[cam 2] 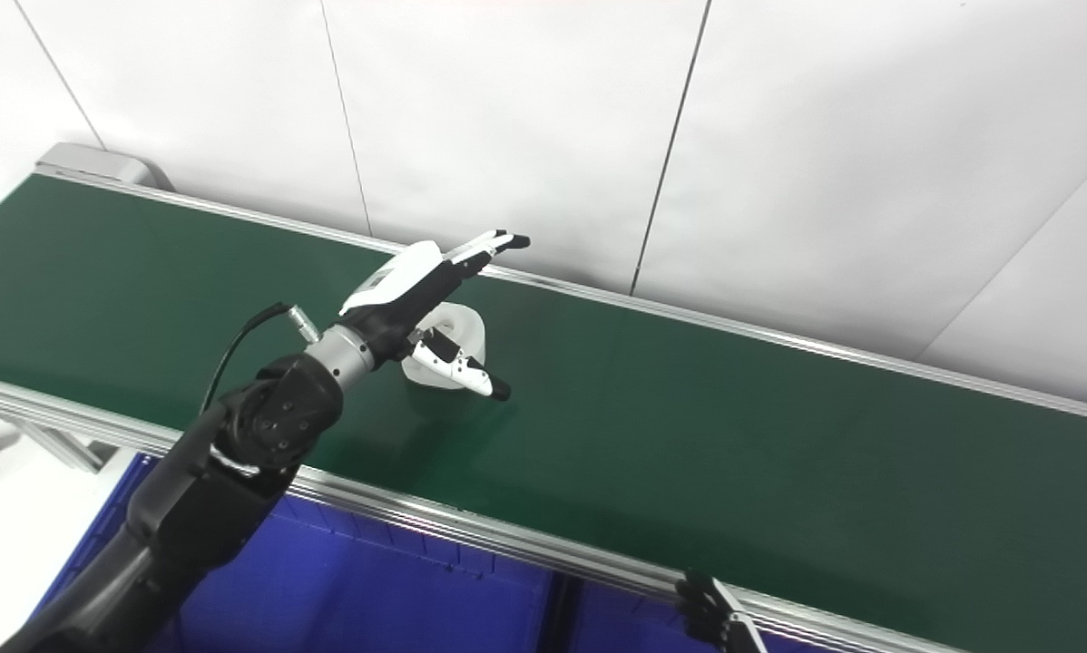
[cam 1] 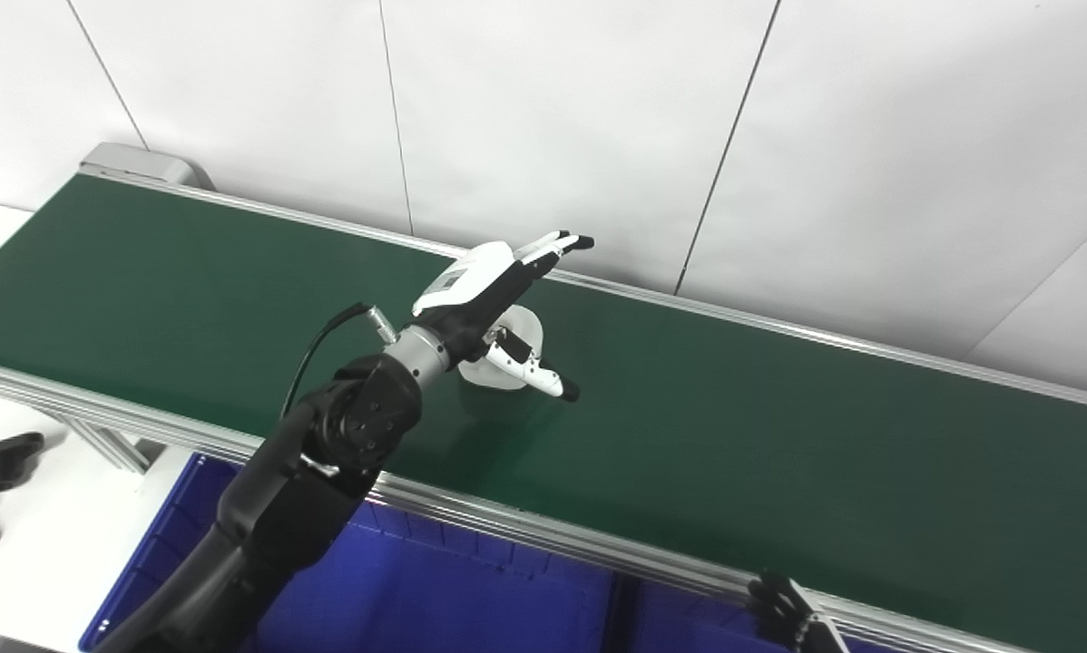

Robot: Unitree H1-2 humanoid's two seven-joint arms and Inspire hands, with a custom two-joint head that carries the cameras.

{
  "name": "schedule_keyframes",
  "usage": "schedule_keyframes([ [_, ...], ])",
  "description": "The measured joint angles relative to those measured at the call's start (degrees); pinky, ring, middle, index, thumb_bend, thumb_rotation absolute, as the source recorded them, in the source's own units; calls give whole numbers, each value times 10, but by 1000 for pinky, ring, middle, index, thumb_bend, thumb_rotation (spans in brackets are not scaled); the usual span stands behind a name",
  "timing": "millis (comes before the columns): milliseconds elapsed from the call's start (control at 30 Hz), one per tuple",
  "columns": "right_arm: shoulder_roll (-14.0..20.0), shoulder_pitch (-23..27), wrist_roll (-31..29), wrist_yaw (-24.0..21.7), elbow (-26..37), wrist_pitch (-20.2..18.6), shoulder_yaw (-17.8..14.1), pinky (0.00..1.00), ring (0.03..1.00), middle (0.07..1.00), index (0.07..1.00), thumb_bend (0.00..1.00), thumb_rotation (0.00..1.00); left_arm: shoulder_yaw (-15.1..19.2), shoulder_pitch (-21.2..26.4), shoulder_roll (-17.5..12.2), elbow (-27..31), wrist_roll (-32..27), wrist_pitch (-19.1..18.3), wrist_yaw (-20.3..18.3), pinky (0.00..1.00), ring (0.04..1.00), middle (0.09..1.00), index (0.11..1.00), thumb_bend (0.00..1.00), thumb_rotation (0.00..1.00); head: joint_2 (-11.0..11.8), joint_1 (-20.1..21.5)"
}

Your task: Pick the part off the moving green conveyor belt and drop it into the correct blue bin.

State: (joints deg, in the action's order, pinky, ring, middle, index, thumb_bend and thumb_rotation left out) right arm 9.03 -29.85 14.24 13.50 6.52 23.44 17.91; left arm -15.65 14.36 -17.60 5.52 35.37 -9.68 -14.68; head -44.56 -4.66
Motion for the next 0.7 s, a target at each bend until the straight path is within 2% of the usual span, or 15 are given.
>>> schedule_keyframes([
  [233, 20, 9, 0, 37, 0, 0, 22, 703, 748, 795, 827, 705, 233, -39, 33, -3, -54, 76, -5, -6, 1000, 1000, 991, 884, 937, 100, 5, -4],
  [267, 24, 10, -1, 42, 0, 0, 27, 704, 751, 798, 829, 702, 230, -45, 39, -4, -61, 83, -5, -6, 1000, 1000, 990, 878, 941, 97, 13, -10],
  [367, 38, 12, -1, 57, 0, 0, 41, 693, 751, 804, 834, 698, 245, -55, 48, -3, -90, 101, -4, -6, 1000, 1000, 980, 859, 954, 79, 16, -12],
  [467, 48, 13, 0, 73, -1, 0, 48, 691, 750, 803, 834, 706, 253, -68, 51, -3, -118, 113, 1, -3, 991, 985, 959, 837, 925, 31, 19, -13],
  [533, 51, 14, 0, 81, -1, 0, 50, 684, 743, 799, 833, 714, 268, -74, 52, -2, -144, 112, 16, 7, 893, 897, 911, 823, 877, 6, 22, -16],
  [567, 52, 14, -1, 86, -1, 0, 51, 683, 741, 797, 831, 716, 273, -73, 52, 1, -157, 109, 29, 22, 745, 824, 872, 815, 830, 1, 24, -17],
  [600, 53, 14, -1, 90, -1, 0, 52, 683, 741, 797, 831, 716, 273, -70, 54, 3, -167, 100, 38, 31, 745, 824, 872, 815, 830, 1, 24, -17],
  [633, 53, 15, -1, 94, -1, 0, 54, 682, 740, 797, 831, 717, 278, -68, 56, 4, -172, 93, 45, 34, 635, 764, 845, 807, 798, 0, 24, -18],
  [667, 54, 15, -1, 96, -1, 0, 56, 681, 740, 797, 831, 717, 280, -67, 58, 6, -176, 86, 50, 37, 598, 743, 836, 804, 787, 0, 24, -18],
  [700, 54, 15, -1, 97, -1, 0, 56, 680, 741, 798, 832, 717, 288, -68, 58, 8, -180, 82, 53, 42, 533, 668, 799, 776, 749, 0, 24, -18],
])
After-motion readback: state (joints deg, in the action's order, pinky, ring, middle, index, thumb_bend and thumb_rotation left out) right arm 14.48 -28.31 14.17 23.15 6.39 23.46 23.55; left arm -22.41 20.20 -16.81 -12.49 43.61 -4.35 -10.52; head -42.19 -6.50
